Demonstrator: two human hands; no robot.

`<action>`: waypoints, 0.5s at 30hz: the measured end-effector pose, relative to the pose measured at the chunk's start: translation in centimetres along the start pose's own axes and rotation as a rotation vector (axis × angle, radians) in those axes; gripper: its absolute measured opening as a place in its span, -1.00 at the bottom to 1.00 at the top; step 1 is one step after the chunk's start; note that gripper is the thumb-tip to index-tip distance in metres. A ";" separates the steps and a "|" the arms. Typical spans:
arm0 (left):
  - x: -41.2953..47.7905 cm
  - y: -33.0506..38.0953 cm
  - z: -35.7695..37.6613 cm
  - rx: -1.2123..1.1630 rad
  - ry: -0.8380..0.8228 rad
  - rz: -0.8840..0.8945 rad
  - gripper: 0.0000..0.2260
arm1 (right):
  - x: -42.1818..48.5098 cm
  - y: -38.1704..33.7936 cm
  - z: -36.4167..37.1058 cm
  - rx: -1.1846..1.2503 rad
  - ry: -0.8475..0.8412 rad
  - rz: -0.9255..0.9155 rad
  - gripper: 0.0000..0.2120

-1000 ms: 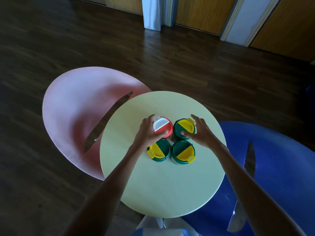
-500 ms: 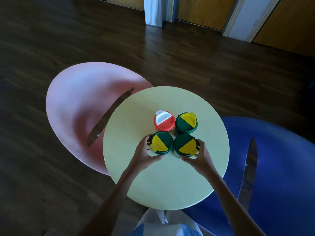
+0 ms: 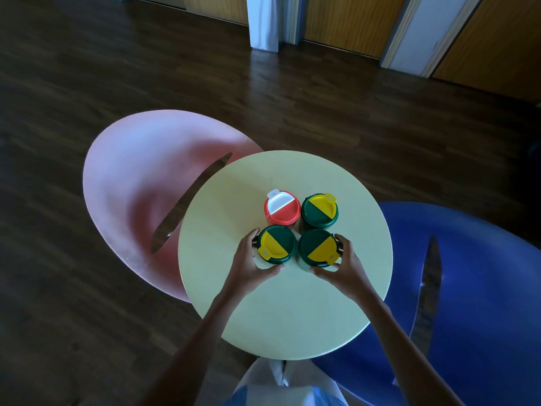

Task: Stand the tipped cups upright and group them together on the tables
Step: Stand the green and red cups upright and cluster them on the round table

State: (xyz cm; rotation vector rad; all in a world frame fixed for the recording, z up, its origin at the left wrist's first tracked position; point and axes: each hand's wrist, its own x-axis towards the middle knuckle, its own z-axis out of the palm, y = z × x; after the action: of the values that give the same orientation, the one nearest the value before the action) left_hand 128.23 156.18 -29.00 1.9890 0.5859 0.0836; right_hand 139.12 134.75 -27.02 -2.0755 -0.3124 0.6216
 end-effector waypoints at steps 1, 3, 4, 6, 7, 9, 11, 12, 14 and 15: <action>0.0 0.0 0.0 -0.004 0.003 0.011 -0.12 | 0.0 0.0 0.0 0.000 0.003 -0.010 -0.16; 0.0 0.2 0.1 -0.005 0.007 0.021 -0.17 | 0.1 0.0 -0.1 -0.014 0.006 -0.021 -0.19; 0.0 0.4 0.2 -0.003 0.010 0.015 -0.18 | 0.1 -0.1 -0.1 -0.024 0.008 -0.018 -0.20; 0.0 0.4 0.2 -0.011 0.017 0.007 -0.18 | 0.2 -0.2 -0.1 -0.022 0.008 -0.019 -0.22; -0.1 0.5 0.2 -0.008 0.019 0.009 -0.18 | 0.2 -0.1 -0.1 -0.021 0.008 -0.022 -0.22; -0.1 0.5 0.3 -0.012 0.022 0.014 -0.18 | 0.1 0.0 -0.1 -0.016 0.006 -0.028 -0.22; -0.2 0.6 0.2 -0.011 0.024 0.009 -0.18 | 0.1 0.1 -0.1 -0.015 0.002 -0.024 -0.22; -0.2 0.7 0.1 -0.006 0.024 0.004 -0.18 | 0.1 -0.1 -0.3 -0.024 -0.004 -0.014 -0.21; -0.3 0.6 0.2 0.005 0.021 0.007 -0.17 | 0.1 0.2 -0.2 -0.056 -0.006 -0.009 -0.18; -0.5 0.7 0.1 0.019 0.032 0.019 -0.15 | 0.0 0.3 -0.2 -0.080 0.013 -0.011 -0.16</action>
State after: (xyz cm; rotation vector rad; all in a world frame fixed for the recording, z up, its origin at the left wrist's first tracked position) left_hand 128.11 155.63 -28.42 2.0154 0.5906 0.1224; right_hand 139.21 134.47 -27.19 -2.1524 -0.3461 0.5975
